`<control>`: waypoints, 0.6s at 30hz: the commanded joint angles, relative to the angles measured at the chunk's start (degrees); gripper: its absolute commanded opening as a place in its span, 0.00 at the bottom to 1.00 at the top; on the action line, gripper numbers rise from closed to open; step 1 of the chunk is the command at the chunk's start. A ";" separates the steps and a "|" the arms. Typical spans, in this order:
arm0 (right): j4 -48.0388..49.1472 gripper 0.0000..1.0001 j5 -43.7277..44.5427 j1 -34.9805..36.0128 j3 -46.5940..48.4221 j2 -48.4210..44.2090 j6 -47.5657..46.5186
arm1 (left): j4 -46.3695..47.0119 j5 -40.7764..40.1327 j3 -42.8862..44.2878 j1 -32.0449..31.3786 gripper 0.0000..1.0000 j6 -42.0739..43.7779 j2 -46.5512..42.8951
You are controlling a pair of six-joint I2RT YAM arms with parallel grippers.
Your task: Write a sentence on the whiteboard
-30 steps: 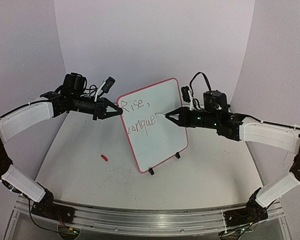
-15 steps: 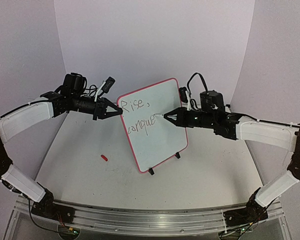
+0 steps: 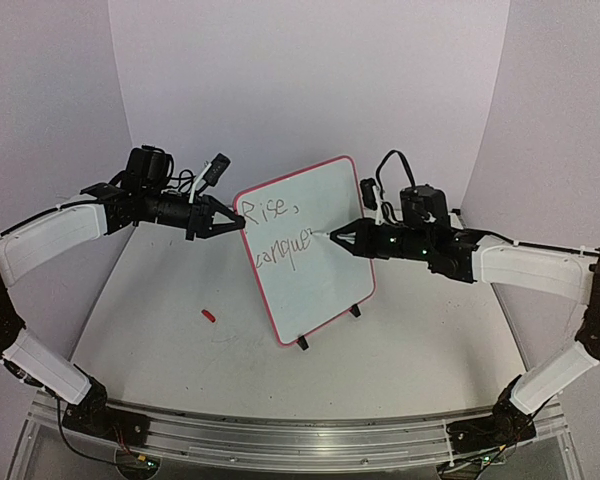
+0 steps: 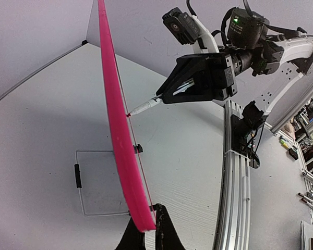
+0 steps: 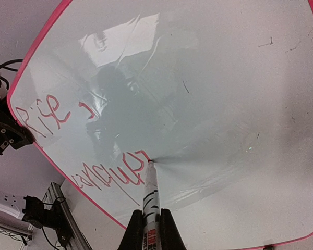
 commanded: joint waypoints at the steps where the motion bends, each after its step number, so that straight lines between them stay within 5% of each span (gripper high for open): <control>1: 0.03 0.00 1.41 -0.33 -2.63 -2.43 1.32 | -9.06 0.09 -1.04 -2.34 0.00 3.59 1.99; 18: 1.42 0.00 1.15 -0.38 0.55 -2.26 0.63 | -9.02 0.03 -1.04 -2.40 0.00 3.54 2.08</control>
